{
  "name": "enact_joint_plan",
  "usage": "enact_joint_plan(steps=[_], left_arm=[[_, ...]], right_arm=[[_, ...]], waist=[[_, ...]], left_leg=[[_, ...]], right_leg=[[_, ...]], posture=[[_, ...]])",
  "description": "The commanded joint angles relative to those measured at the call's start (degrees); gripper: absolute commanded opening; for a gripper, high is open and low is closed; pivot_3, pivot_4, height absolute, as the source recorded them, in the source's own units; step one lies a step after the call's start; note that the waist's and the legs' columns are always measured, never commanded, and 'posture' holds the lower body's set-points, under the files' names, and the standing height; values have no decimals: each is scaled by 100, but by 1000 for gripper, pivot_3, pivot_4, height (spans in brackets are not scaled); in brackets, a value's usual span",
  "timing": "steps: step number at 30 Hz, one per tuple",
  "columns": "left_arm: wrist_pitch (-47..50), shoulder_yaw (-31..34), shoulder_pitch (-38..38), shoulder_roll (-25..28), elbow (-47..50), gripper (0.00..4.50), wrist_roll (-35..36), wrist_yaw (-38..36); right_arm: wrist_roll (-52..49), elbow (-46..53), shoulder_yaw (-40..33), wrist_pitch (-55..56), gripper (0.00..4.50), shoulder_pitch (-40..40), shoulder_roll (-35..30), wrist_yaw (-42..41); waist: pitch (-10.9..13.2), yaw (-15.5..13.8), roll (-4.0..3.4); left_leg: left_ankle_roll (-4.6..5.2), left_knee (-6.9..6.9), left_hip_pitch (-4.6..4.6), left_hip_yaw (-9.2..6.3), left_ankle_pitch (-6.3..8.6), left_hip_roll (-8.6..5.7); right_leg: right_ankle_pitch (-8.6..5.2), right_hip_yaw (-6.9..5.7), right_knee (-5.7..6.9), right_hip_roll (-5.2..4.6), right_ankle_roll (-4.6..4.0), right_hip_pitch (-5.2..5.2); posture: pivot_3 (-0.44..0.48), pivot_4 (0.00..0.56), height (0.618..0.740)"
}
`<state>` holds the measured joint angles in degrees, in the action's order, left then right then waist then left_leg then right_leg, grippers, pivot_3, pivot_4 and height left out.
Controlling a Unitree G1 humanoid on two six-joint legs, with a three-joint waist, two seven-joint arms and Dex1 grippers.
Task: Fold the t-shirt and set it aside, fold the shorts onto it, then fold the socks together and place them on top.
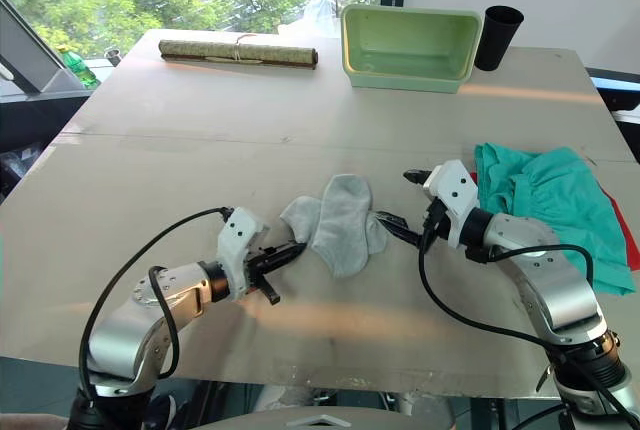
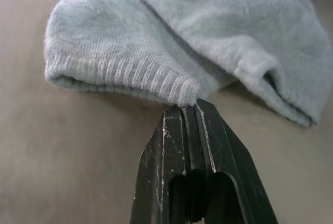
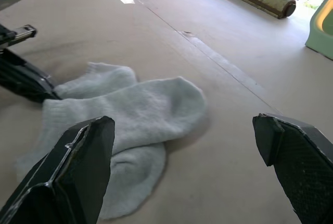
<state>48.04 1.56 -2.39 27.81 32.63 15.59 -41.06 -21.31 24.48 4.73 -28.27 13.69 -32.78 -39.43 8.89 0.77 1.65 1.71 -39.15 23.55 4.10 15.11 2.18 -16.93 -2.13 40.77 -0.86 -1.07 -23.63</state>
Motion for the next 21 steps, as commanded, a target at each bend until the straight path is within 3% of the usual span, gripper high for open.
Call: enact_joint_plan(steps=[1, 4, 7, 12, 17, 21], left_arm=[[-96, -122, -103, 322, 136, 57, 100, -112], [-357, -71, 17, 392, -105, 57, 142, -86], [-537, 68, 138, 480, -283, 869, 336, -252], [-949, 594, 9, 1040, -503, 3175, 901, -1106], [-965, 1267, -391, 1876, -586, 3175, 1646, -2241], [-1169, 1571, -470, 2171, -854, 3175, 1702, -2400]], right_arm=[[142, -145, 113, -59, 4500, 316, 38, 29], [247, -339, 286, -209, 4500, 582, 16, -45], [286, -522, 536, -544, 4500, 1001, -84, -290], [390, -1151, 1058, -1149, 4500, 2101, -52, -714], [792, -2806, 1662, -1102, 4500, 3420, 513, -1075], [1160, -4140, 1943, -676, 4500, 4158, 921, -1379]], waist=[[-1, 5, -1], [-1, 1, -1], [0, 5, -1], [0, 26, -2], [2, 69, -5], [3, 30, -7]], left_leg=[[0, 0, -2, 0, 0, 0], [0, 3, -3, 0, 0, 0], [1, 3, -2, 0, 1, 0], [2, 6, -5, 0, 1, 1], [1, 10, -6, 0, 0, 2], [0, 12, 2, 0, 0, 0]], right_leg=[[0, 0, 0, 0, 0, 0], [0, 0, 0, 0, -1, 1], [0, 0, -1, 0, -1, 1], [0, 0, 0, 1, -2, -1], [-1, -1, -4, 0, -4, -3], [-1, -12, -11, -8, -4, -4]], posture=[[0, 150, 735], [0, 150, 735], [0, 150, 735], [0, 150, 735], [0, 150, 735], [0, 150, 735]])
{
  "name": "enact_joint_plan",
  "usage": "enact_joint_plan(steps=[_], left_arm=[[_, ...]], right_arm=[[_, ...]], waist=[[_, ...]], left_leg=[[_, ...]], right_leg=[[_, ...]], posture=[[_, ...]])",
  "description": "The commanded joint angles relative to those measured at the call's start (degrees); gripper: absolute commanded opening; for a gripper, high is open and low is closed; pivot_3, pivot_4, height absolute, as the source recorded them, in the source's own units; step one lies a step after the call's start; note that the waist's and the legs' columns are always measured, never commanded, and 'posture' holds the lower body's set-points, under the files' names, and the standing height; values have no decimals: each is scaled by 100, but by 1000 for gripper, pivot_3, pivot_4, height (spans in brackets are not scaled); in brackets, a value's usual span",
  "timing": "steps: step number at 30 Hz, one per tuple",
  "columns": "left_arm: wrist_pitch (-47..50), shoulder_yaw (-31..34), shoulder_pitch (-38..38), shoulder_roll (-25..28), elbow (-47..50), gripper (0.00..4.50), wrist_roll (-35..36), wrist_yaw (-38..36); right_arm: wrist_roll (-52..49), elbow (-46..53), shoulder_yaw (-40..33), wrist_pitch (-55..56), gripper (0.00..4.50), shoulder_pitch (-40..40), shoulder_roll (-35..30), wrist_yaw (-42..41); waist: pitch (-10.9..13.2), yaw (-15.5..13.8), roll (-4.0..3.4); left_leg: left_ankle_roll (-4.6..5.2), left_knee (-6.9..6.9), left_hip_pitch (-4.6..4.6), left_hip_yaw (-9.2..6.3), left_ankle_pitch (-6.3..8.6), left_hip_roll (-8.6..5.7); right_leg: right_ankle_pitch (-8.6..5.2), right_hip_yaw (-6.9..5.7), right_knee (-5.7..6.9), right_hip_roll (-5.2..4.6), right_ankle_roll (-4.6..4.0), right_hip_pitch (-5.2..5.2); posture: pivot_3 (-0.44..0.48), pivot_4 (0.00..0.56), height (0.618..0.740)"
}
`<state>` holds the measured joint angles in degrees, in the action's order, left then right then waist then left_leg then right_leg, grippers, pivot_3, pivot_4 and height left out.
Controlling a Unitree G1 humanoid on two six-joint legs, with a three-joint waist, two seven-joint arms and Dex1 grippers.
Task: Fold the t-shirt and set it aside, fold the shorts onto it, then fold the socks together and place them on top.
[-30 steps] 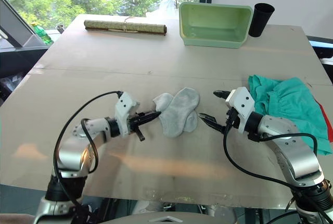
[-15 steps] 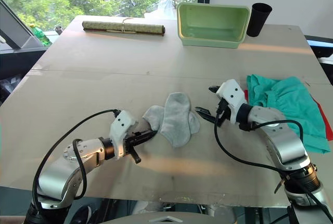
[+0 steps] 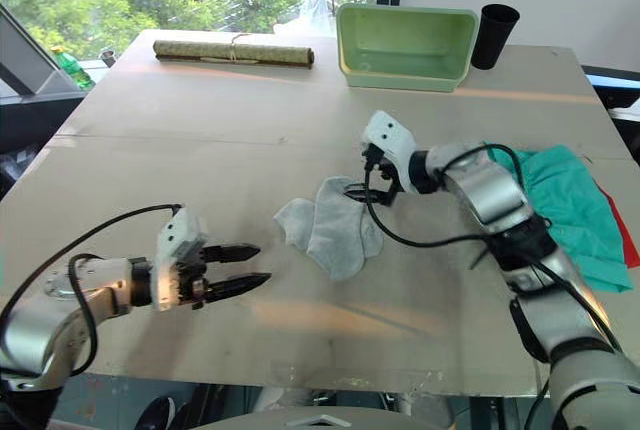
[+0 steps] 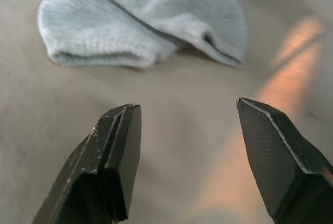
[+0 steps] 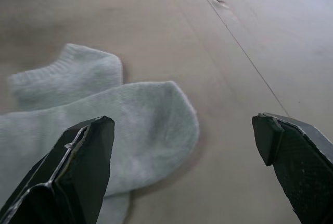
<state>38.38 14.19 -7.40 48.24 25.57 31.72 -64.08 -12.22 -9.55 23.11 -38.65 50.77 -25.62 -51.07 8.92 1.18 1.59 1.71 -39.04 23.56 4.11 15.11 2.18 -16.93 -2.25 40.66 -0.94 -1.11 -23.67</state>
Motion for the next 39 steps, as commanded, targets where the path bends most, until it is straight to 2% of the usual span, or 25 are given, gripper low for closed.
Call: enact_joint_plan(steps=[1, 5, 6, 8, 10, 13, 14, 15, 22, 27, 31, 35, 39], left_arm=[[-274, 370, 52, 166, -249, 3175, 43, -79], [-404, 493, 44, 241, -366, 3175, 62, -59], [-409, 515, 32, 241, -355, 3252, 82, -43], [-405, 568, -6, 229, -307, 3252, 102, 10], [-387, 612, -51, 219, -259, 3252, 124, 54], [-360, 657, -107, 223, -211, 3252, 170, 103], [-352, 664, -119, 223, -196, 3252, 185, 115], [-344, 668, -125, 223, -185, 3252, 195, 123], [-169, 770, 108, 203, -225, 3252, 496, 231], [-148, 918, 687, 302, -761, 3252, 609, 282], [-183, 960, 1168, 389, -1222, 3252, 697, 151], [-206, 836, 1395, 440, -1430, 3252, 658, 96], [-187, 756, 1456, 410, -1428, 3252, 668, 103]], right_arm=[[370, -1131, 182, 495, 4500, 649, 330, -293], [740, -2264, 311, 931, 4500, 1143, 704, -522], [803, -2450, 310, 993, 3930, 1214, 768, -557], [967, -2832, 371, 1107, 3279, 1375, 872, -694], [1118, -3059, 432, 1217, 2441, 1465, 915, -857], [1223, -3213, 429, 1302, 924, 1529, 977, -1136], [1246, -3192, 435, 1292, 229, 1527, 977, -1246], [1271, -3173, 434, 1296, 94, 1521, 977, -1318], [909, -2471, -347, 1113, 94, 1677, 1031, -1167], [376, -1542, -1119, 939, 94, 1935, 1153, -898], [2, -832, -1525, 1291, 94, 2145, 1435, -671], [-153, -410, -1596, 2060, 94, 1957, 1686, -670], [-182, -122, -1236, 2831, 94, 1338, 1658, -1209]], waist=[[1, -15, -1], [1, -15, -1], [1, -15, -1], [1, -15, -1], [1, -14, -2], [2, 2, -3], [2, 5, -3], [2, 13, -3], [4, 82, -6], [7, 116, -8], [7, 114, -8], [6, 114, -8], [4, 107, -4]], left_leg=[[0, 0, 2, 0, 0, -1], [1, 0, 7, 0, 0, 0], [0, 0, 9, 0, 0, 0], [0, 0, 15, 0, 0, 0], [1, 0, 16, 0, 0, 0], [1, 7, 13, 0, 1, 0], [1, 9, 11, 0, 1, 0], [1, 10, 11, 0, 1, 0], [0, 11, 12, -2, 1, 0], [0, 13, 14, -6, 0, 1], [-1, 19, 14, -5, 0, 0], [-1, 23, 18, -2, 0, -1], [-1, 24, 18, -2, 0, -2]], right_leg=[[0, -1, -2, 0, 0, -1], [1, -3, -2, -1, 0, -5], [1, -4, -5, -2, 0, -6], [1, -4, -9, -4, 0, -8], [1, -4, -10, -6, 0, -8], [1, -5, -8, -7, -1, -10], [1, -5, -6, -7, -1, -11], [1, -5, -5, -7, -1, -11], [1, -7, 0, -10, -1, -14], [2, -11, 4, -10, -1, -19], [2, -11, 2, -10, -1, -21], [2, -10, -2, -11, -1, -26], [2, -10, -4, -13, 0, -25]], posture=[[0, 150, 735], [0, 150, 735], [0, 150, 735], [0, 150, 735], [0, 150, 735], [0, 150, 735], [0, 150, 735], [0, 150, 735], [0, 150, 735], [0, 150, 735], [0, 150, 735], [0, 150, 735], [0, 150, 735]])
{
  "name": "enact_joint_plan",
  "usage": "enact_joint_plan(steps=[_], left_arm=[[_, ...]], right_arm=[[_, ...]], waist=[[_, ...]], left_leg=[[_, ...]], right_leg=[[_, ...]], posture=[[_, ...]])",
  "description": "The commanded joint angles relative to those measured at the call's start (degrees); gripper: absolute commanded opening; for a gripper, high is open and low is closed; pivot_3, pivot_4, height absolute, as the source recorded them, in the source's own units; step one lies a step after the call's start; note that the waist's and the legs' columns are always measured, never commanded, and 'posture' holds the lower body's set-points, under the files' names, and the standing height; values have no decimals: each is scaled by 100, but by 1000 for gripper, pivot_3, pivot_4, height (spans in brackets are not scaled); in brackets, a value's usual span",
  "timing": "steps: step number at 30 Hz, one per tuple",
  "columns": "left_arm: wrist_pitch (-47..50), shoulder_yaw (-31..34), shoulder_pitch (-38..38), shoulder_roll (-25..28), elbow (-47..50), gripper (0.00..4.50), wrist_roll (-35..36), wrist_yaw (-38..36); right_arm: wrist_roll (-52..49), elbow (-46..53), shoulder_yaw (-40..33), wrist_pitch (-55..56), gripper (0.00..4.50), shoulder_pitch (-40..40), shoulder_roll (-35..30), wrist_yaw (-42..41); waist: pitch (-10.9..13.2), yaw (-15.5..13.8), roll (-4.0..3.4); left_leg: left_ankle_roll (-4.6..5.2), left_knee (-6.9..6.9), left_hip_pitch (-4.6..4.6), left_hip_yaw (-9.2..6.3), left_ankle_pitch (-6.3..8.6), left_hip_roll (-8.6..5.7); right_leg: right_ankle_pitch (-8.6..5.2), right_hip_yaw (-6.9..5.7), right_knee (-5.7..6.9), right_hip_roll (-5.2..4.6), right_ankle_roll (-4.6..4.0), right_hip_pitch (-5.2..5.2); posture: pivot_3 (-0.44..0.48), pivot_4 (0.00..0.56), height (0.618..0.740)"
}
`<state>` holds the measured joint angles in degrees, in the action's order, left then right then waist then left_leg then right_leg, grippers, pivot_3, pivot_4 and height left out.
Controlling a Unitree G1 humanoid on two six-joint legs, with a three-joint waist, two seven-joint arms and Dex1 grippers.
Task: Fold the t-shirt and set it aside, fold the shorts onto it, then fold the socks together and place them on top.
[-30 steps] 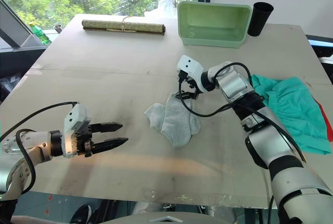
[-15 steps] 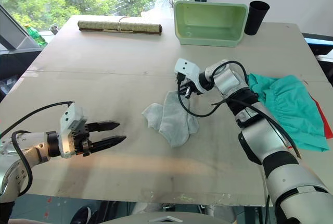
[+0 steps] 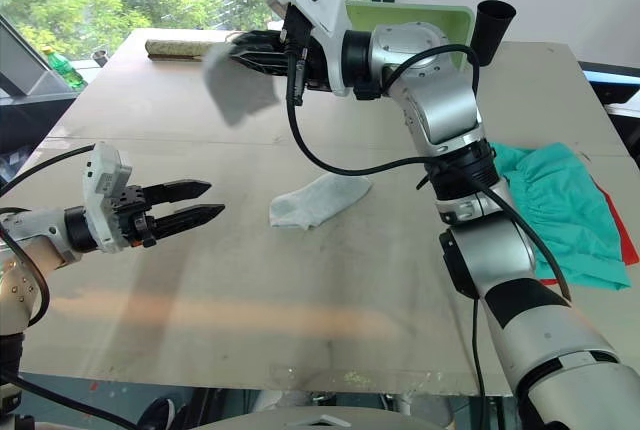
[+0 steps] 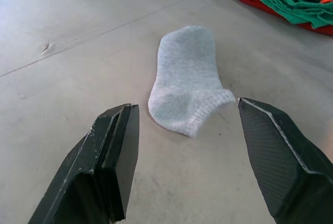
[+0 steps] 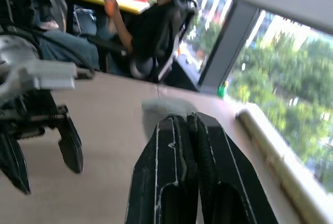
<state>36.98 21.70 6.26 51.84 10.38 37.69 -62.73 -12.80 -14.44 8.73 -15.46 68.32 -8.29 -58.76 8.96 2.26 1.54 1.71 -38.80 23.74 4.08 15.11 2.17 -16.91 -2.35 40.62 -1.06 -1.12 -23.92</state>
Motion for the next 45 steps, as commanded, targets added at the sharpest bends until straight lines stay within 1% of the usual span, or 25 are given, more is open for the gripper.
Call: enact_joint_plan(steps=[1, 3, 5, 8, 12, 15, 17, 18, 19, 20, 21, 22, 23, 24, 25, 28, 29, 31, 33, 37, 40, 45], left_arm=[[-35, 3, 93, 46, 100, 3252, 82, -25], [10, 26, 63, 41, 143, 3252, 119, -7], [57, 78, -23, 45, 223, 3252, 174, -8], [187, 213, -189, 60, 380, 3252, 356, -36], [345, 360, -226, 60, 404, 3252, 606, -54], [389, 376, -11, 11, 268, 3252, 709, 89], [371, 284, 220, -61, 105, 3252, 666, 251], [325, 201, 319, -94, 26, 3252, 580, 326], [260, 97, 408, -130, -49, 3252, 474, 384], [220, 13, 476, -163, -96, 3252, 409, 417], [203, -46, 529, -189, -127, 3252, 381, 427], [190, -92, 579, -218, -150, 3252, 369, 429], [152, -149, 657, -257, -202, 3252, 329, 449], [81, -227, 753, -294, -293, 3252, 256, 481], [3, -313, 837, -315, -390, 3252, 166, 500], [-367, -689, 1151, -361, -835, 3252, -286, 485], [-502, -848, 1367, -436, -1100, 3252, -434, 477], [-702, -1060, 1704, -552, -1527, 3252, -653, 467], [-901, -1257, 2054, -668, -2016, 3252, -898, 454], [-1594, -1915, 2894, -906, -3256, 3252, -1596, 101], [-2061, -2226, 3490, -1073, -4192, 3252, -1967, -221], [-2957, -2700, 4213, -1313, -5624, 3252, -2650, -704]], right_arm=[[-149, 492, 337, 603, 94, -640, -150, -665], [146, 619, 764, 1043, 94, -1303, -534, -1082], [486, 509, 1095, 1637, 94, -1880, -1033, -1456], [783, 244, 1340, 2430, 94, -2402, -1649, -1833], [853, 148, 1361, 2843, 94, -2624, -1849, -1862], [900, 77, 1301, 2976, 94, -2651, -1852, -1705], [975, 108, 1274, 2827, 94, -2643, -1868, -1571], [1033, 192, 1246, 2636, 353, -2651, -1897, -1456], [1047, 338, 1223, 2374, 738, -2687, -1965, -1414], [959, 526, 1176, 2104, 996, -2768, -2060, -1446], [879, 719, 1106, 1836, 1372, -2866, -2152, -1427], [791, 917, 1010, 1543, 2047, -2983, -2238, -1361], [637, 1159, 856, 1206, 2425, -3141, -2313, -1262], [462, 1451, 688, 761, 2651, -3325, -2422, -1169], [337, 1745, 549, 332, 3174, -3512, -2550, -1095], [-44, 2554, 212, -1070, 4475, -4000, -2838, -761], [-295, 2869, 91, -1761, 4475, -4227, -2926, -626], [-639, 3267, -74, -2785, 4475, -4474, -2984, -364], [-980, 3449, -293, -3688, 4475, -4571, -2826, 40], [-1435, 3454, -783, -5157, 4475, -4629, -2035, 1040], [-1656, 3551, -916, -5754, 4475, -4615, -1561, 1499], [-1678, 3802, -652, -5785, 4475, -4734, -1460, 1875]], waist=[[-3, -11, 4], [-3, -18, 5], [-3, -46, 5], [4, -43, 4], [8, 32, 4], [8, 7, 4], [8, -22, 4], [8, -41, 4], [8, -47, 5], [8, -57, 3], [8, -80, 3], [8, -112, 4], [8, -127, 4], [8, -148, 4], [8, -169, 5], [9, -218, 4], [9, -209, 4], [8, -214, 6], [8, -174, 6], [8, -146, 8], [8, -156, 8], [8, -157, 9]], left_leg=[[0, 0, 0, 0, 0, -1], [0, 0, -1, 0, 0, -1], [1, 0, -1, 1, 0, -2], [1, 0, 0, 2, 0, -4], [0, 0, -9, 2, -1, 1], [-2, 0, -17, 0, -2, 7], [-4, 0, -16, -1, -2, 6], [-4, -1, -15, -1, -3, 5], [-4, -6, -12, 0, -3, 2], [-4, -8, -11, 0, -3, 2], [-4, -9, -9, 0, -2, 1], [-3, -9, -6, 0, -2, 0], [-3, -9, -3, 0, -2, 0], [-3, -9, -3, 1, -2, 0], [-3, -9, 0, 1, -2, 0], [-3, -9, 1, 1, -2, 1], [-2, -9, 0, 1, -2, 0], [-2, -9, -3, 1, -1, 0], [-2, -9, -6, 1, -1, 0], [-2, -10, -7, 2, -2, 0], [-2, -11, -3, 5, -2, -1], [-1, -18, 4, 6, -2, -3]], right_leg=[[0, 0, 0, -1, 0, 0], [0, 0, -1, -2, 0, 2], [0, -1, -5, -3, 0, 6], [0, 0, -9, -4, 0, 6], [-1, 3, 4, 4, 0, 4], [-1, 2, 12, 13, 0, 6], [-1, 1, 13, 12, 0, 6], [-1, 1, 12, 11, 0, 7], [-1, 1, 11, 7, 0, 9], [-1, 1, 8, 7, 1, 9], [-1, 1, 6, 5, 0, 9], [-1, 1, 2, 3, 1, 9], [-1, 0, -2, 3, 1, 9], [-1, 1, -5, 3, 1, 9], [-1, -1, -8, 3, 0, 9], [-1, -6, -13, 0, 0, 12], [-1, -6, -13, -2, 0, 15], [-1, -7, -7, -1, 1, 16], [-1, -7, -2, 2, 1, 16], [-1, -5, 4, 7, 1, 14], [-1, -4, 3, 9, 1, 11], [-1, -3, -5, 10, 2, 10]], posture=[[0, 150, 735], [0, 150, 735], [0, 150, 735], [0, 150, 735], [0, 150, 735], [0, 150, 735], [0, 150, 735], [0, 150, 735], [0, 150, 735], [0, 150, 735], [0, 150, 735], [0, 150, 735], [0, 150, 735], [0, 150, 735], [0, 150, 735], [0, 150, 735], [0, 150, 735], [0, 150, 735], [0, 150, 735], [0, 150, 735], [0, 150, 735], [0, 150, 735]])
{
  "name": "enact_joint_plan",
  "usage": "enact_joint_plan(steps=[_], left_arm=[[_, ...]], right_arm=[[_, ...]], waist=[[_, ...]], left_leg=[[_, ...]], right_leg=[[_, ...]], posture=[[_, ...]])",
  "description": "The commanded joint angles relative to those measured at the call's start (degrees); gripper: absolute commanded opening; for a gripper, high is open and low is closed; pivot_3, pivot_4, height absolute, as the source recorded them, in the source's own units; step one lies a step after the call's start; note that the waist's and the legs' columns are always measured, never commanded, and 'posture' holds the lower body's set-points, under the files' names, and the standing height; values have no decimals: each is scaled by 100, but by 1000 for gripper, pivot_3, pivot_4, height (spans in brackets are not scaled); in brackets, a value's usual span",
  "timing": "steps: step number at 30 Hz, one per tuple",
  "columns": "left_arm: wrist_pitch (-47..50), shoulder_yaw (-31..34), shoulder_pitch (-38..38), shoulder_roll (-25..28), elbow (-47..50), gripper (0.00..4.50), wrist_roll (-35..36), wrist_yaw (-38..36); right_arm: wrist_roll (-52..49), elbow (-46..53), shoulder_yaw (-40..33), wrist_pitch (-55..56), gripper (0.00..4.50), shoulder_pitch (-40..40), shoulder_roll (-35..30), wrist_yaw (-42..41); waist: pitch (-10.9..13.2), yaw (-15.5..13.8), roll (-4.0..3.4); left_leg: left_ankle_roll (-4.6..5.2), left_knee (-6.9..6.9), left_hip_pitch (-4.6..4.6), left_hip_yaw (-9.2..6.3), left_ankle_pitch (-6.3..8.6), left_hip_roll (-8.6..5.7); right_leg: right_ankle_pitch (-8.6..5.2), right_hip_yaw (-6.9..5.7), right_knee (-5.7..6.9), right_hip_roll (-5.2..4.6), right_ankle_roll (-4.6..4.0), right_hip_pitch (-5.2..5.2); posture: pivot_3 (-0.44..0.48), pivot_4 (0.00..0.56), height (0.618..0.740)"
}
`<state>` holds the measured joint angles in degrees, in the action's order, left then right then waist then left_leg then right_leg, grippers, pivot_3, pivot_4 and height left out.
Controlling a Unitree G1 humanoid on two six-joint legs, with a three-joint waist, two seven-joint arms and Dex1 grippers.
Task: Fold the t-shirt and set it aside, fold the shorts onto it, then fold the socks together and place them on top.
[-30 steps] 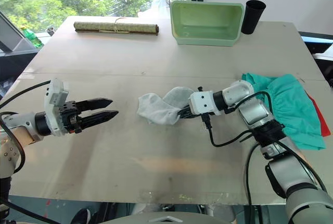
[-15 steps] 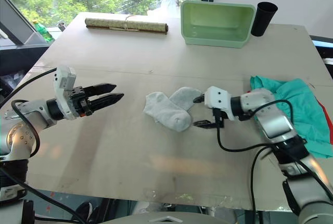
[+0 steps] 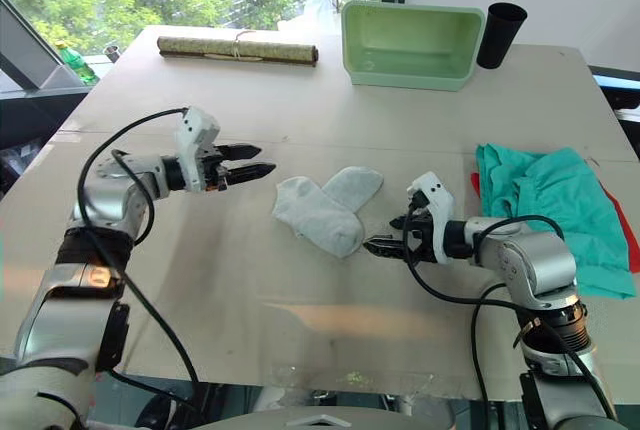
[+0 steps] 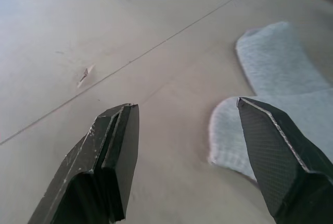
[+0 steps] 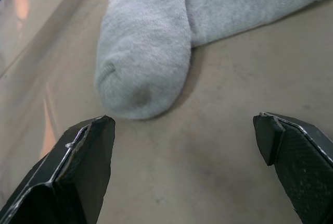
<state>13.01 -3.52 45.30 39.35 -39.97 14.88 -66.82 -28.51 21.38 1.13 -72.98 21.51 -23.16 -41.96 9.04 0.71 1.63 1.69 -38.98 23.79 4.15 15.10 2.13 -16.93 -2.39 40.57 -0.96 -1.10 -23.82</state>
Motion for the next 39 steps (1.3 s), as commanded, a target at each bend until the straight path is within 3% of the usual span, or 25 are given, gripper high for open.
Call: enact_joint_plan(steps=[1, 11, 12, 13, 14, 15, 19, 22, 23, 32, 35, 38, 39], left_arm=[[-722, -240, 414, -109, -808, 3252, -480, -366], [-1585, -606, 988, -613, -2052, 3252, -1181, -880], [-1671, -635, 1007, -637, -2132, 3003, -1253, -872], [-1746, -655, 1018, -659, -2203, 2700, -1321, -865], [-1810, -672, 1024, -673, -2258, 2544, -1384, -860], [-1891, -697, 1019, -677, -2304, 2040, -1456, -865], [-2077, -716, 1008, -664, -2422, 110, -1638, -934], [-2120, -676, 998, -644, -2450, 0, -1674, -973], [-2127, -668, 996, -637, -2456, 0, -1680, -984], [-2087, -618, 896, -575, -2355, 0, -1653, -1070], [-2053, -602, 850, -566, -2306, 0, -1643, -1100], [-2029, -593, 820, -560, -2263, 0, -1649, -1119], [-2020, -591, 816, -559, -2252, 0, -1649, -1119]], right_arm=[[-105, 235, 150, 16, 4475, -48, 24, 243], [289, 302, 936, 787, 4475, 120, -222, 538], [330, 299, 1015, 868, 4493, 123, -234, 560], [368, 300, 1086, 945, 4093, 120, -227, 588], [390, 294, 1132, 997, 3971, 118, -204, 615], [405, 286, 1170, 1043, 3667, 114, -173, 644], [416, 253, 1262, 1160, 1680, 120, -105, 696], [402, 228, 1340, 1237, 117, 150, -41, 695], [398, 212, 1356, 1252, 49, 166, -16, 699], [482, 24, 1432, 1662, 49, 301, -17, 572], [440, 104, 1432, 1827, 903, 298, -204, 319], [501, 209, 1491, 2051, 2261, 302, -393, 154], [528, 218, 1533, 2111, 2261, 315, -452, 99]], waist=[[0, 2, 1], [0, 43, 2], [0, 44, 2], [-1, 44, 3], [-1, 43, 3], [-1, 40, 3], [-1, 21, 3], [-1, 26, 3], [-2, 27, 3], [-2, 30, 4], [-2, 29, 4], [-2, 39, 4], [-2, 40, 3]], left_leg=[[0, 0, 0, 0, 0, 0], [3, -7, -2, 0, 2, 1], [3, -6, -2, 0, 2, 1], [3, -7, -3, 0, 2, 1], [3, -7, -3, 0, 2, 1], [3, -8, -2, 0, 2, 1], [2, -12, 0, 0, 1, 2], [2, -13, 0, 0, 1, 2], [2, -13, 0, 0, 1, 2], [2, -13, -1, 0, 1, 2], [3, -14, 0, 0, 1, 2], [3, -14, -1, 0, 1, 2], [3, -14, -1, 0, 2, 2]], right_leg=[[0, 0, -1, 1, 0, 0], [-1, 3, 8, 7, 1, -2], [-1, 5, 8, 8, 1, -2], [0, 5, 9, 8, 1, -2], [0, 5, 9, 8, 1, -2], [0, 5, 9, 8, 1, -2], [0, 4, 9, 7, 1, -2], [0, 5, 8, 6, 1, -1], [0, 5, 8, 6, 1, -1], [0, 5, 9, 6, 1, -1], [-1, 5, 9, 6, 1, -1], [-1, 6, 9, 6, 1, -1], [-1, 6, 10, 7, 1, -1]], posture=[[0, 150, 735], [0, 150, 735], [0, 150, 735], [0, 150, 735], [0, 150, 735], [0, 150, 735], [0, 150, 735], [0, 150, 735], [0, 150, 735], [0, 150, 735], [0, 150, 735], [0, 150, 735], [0, 150, 735]])
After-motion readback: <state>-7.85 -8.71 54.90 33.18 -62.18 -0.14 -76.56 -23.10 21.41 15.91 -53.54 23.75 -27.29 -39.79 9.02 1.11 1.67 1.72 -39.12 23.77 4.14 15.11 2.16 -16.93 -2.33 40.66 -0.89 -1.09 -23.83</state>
